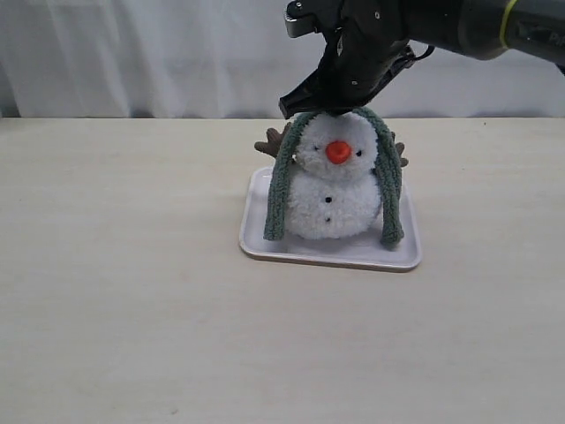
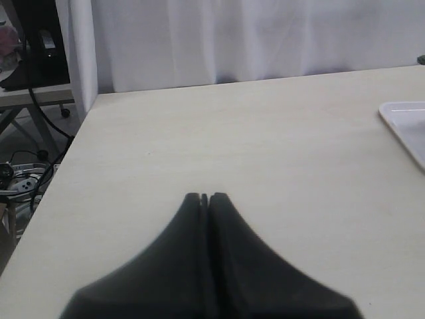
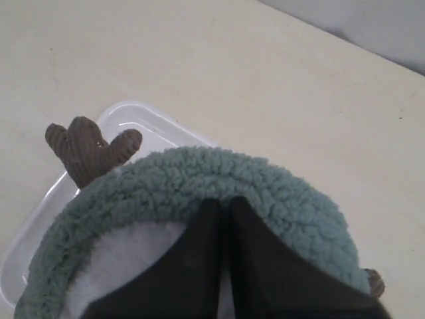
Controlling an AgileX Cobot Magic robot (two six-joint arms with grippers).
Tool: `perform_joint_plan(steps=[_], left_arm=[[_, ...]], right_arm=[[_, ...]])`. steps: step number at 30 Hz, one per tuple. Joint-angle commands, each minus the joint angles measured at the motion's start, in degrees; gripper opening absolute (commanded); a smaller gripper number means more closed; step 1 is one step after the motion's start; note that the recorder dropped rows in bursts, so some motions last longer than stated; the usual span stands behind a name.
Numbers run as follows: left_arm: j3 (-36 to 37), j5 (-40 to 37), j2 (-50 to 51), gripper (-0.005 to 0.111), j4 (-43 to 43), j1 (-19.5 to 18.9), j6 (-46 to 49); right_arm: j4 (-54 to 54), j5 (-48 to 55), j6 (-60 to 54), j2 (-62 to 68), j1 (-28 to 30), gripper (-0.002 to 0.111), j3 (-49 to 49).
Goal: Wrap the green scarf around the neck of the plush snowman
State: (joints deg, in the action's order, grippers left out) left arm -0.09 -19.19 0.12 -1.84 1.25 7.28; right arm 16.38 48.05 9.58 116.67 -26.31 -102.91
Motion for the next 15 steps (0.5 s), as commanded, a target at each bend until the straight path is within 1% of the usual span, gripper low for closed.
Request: perform_joint_plan(steps=[1, 5, 15], left_arm=[[0.09, 0.62, -0.12, 0.000, -0.38, 0.14, 0.04], [0.09, 0.62, -0.12, 0.000, -0.38, 0.14, 0.04], [0.09, 0.62, -0.12, 0.000, -0.38, 0.14, 0.04]], right_arm=[[2.57, -2.66, 0.31, 0.52, 0.33, 0.004, -0.19], [4.30, -3.23, 0.31, 0.56, 0.33, 0.004, -0.19], [4.40, -2.99, 0.31, 4.35, 0.33, 0.004, -0.19]])
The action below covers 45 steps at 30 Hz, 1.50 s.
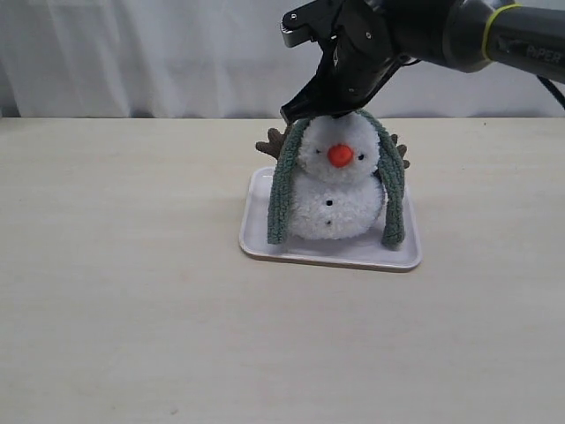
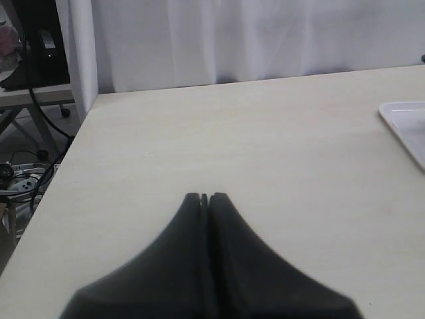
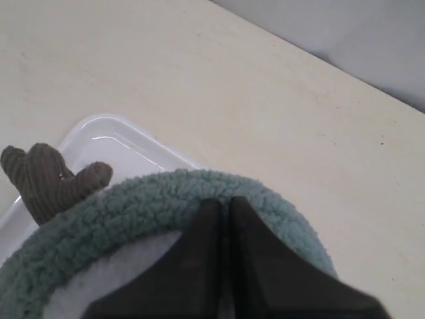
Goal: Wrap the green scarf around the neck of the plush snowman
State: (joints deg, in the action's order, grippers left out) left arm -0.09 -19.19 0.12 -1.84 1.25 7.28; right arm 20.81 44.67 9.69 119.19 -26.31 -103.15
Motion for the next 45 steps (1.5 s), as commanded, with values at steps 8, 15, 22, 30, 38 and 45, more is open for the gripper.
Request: perform_joint_plan(steps=[8, 15, 22, 30, 38, 45], left_arm=[[0.09, 0.62, -0.12, 0.000, -0.38, 0.14, 0.04], [0.09, 0.62, -0.12, 0.000, -0.38, 0.14, 0.04], [0.09, 0.62, -0.12, 0.000, -0.38, 0.14, 0.04], [0.09, 0.62, -0.12, 0.000, -0.38, 0.14, 0.04], [0.09, 0.62, -0.12, 0.000, -0.38, 0.14, 0.04], [0.09, 0.62, -0.12, 0.000, -0.38, 0.14, 0.04]], right_arm=[[0.08, 2.39, 0.19, 2.62, 0.33, 0.004, 0.05], [0.50, 8.07, -0.59, 2.62, 0.33, 0.004, 0.05], [-4.09, 10.13, -5.76, 2.24, 0.20, 0.004, -0.07], [-5.54, 8.31, -5.93, -1.21, 0.20, 0.004, -0.07], [-13.58, 7.74, -8.89, -5.55, 0.20, 0.021, -0.07], [-26.92, 7.91, -17.01, -6.08, 0.05, 0.035, -0.07]])
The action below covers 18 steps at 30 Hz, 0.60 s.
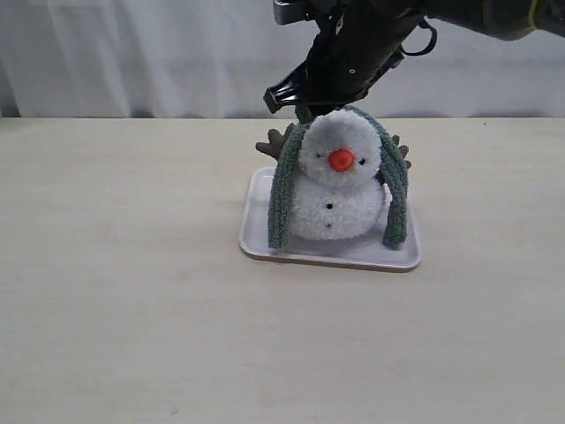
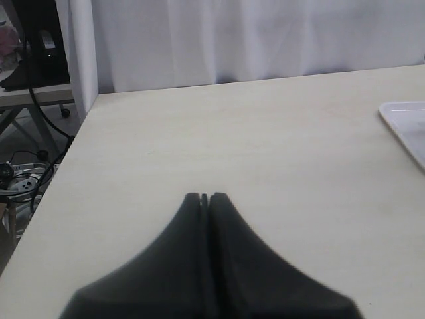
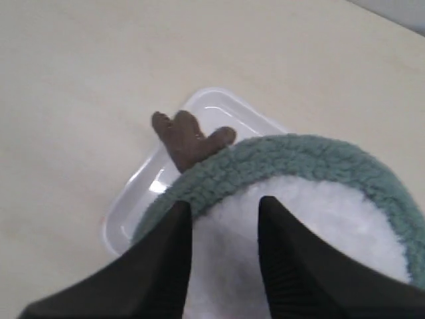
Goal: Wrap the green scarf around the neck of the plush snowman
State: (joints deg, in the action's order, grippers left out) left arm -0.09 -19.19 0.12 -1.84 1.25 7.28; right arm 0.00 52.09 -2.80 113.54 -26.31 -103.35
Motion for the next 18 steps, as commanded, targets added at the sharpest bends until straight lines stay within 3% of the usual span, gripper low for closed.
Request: perform_joint_plan(steps=[1, 4, 7, 9, 12, 18], left_arm=[[0.09, 0.62, -0.12, 0.000, -0.38, 0.14, 0.04], [0.09, 0.62, -0.12, 0.000, -0.38, 0.14, 0.04], [0.09, 0.62, -0.12, 0.000, -0.38, 0.14, 0.04], [0.09, 0.62, -0.12, 0.000, -0.38, 0.14, 0.04], [0.09, 0.62, -0.12, 0.000, -0.38, 0.14, 0.04], [0.09, 0.62, -0.12, 0.000, -0.38, 0.14, 0.04]], right_arm=[[-6.56, 0.71, -5.91, 0.25, -0.54, 0.035, 0.13], [-0.80, -0.50, -4.25, 1.77, -3.29, 0.035, 0.13], [15.38, -1.27, 10.25, 4.37, -5.90, 0.034, 0.13], [19.40, -1.16, 12.48, 5.62, -6.18, 0.025, 0.13], [19.40, -2.41, 12.03, 7.18, -6.18, 0.006, 0.13], [15.26, -1.13, 7.55, 9.35, -6.46, 0.004, 0.13]])
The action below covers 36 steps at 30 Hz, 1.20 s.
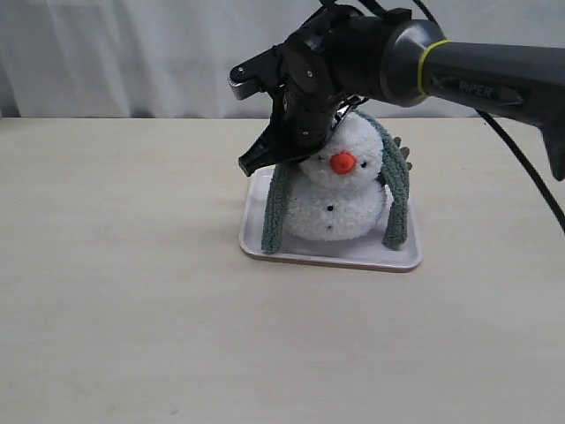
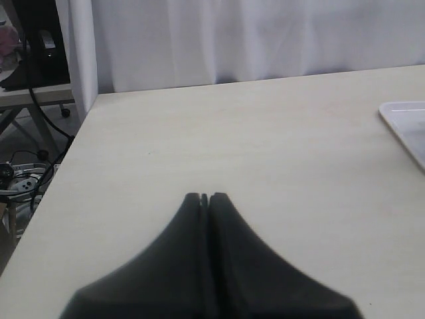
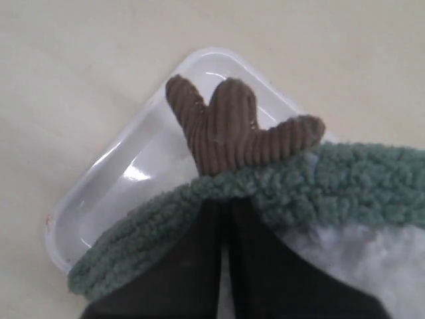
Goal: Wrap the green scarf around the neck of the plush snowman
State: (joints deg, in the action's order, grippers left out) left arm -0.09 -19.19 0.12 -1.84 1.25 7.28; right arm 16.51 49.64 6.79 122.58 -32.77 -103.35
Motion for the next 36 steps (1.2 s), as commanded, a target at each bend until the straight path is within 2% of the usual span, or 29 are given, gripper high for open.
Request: perform_joint_plan(steps=[1, 9, 16, 19, 26, 29, 36], left_arm=[[0.09, 0.62, -0.12, 0.000, -0.38, 0.14, 0.04], [0.09, 0.62, -0.12, 0.000, -0.38, 0.14, 0.04], [0.09, 0.62, -0.12, 0.000, -0.38, 0.14, 0.04], [0.09, 0.62, -0.12, 0.000, -0.38, 0.14, 0.04], [0.09, 0.62, -0.12, 0.000, -0.38, 0.14, 0.04], [0.09, 0.62, -0.12, 0.000, -0.38, 0.14, 0.04], [0.09, 0.62, -0.12, 0.000, -0.38, 0.14, 0.04]], right_arm=[[-1.25, 2.06, -2.36, 0.40, -0.01, 0.004, 0.13], [-1.00, 6.30, -5.07, -3.43, -0.01, 0.004, 0.13], [-0.84, 0.93, -3.86, -8.54, 0.11, 0.004, 0.13], [-0.76, -1.59, 2.45, -8.13, 1.61, 0.004, -1.45], [-11.34, 19.02, -2.21, 0.74, 6.89, 0.004, -20.18], [-13.31, 20.32, -3.38, 3.83, 7.33, 0.004, -24.99], [-13.76, 20.32, -3.76, 8.61, 6.84, 0.004, -25.92]])
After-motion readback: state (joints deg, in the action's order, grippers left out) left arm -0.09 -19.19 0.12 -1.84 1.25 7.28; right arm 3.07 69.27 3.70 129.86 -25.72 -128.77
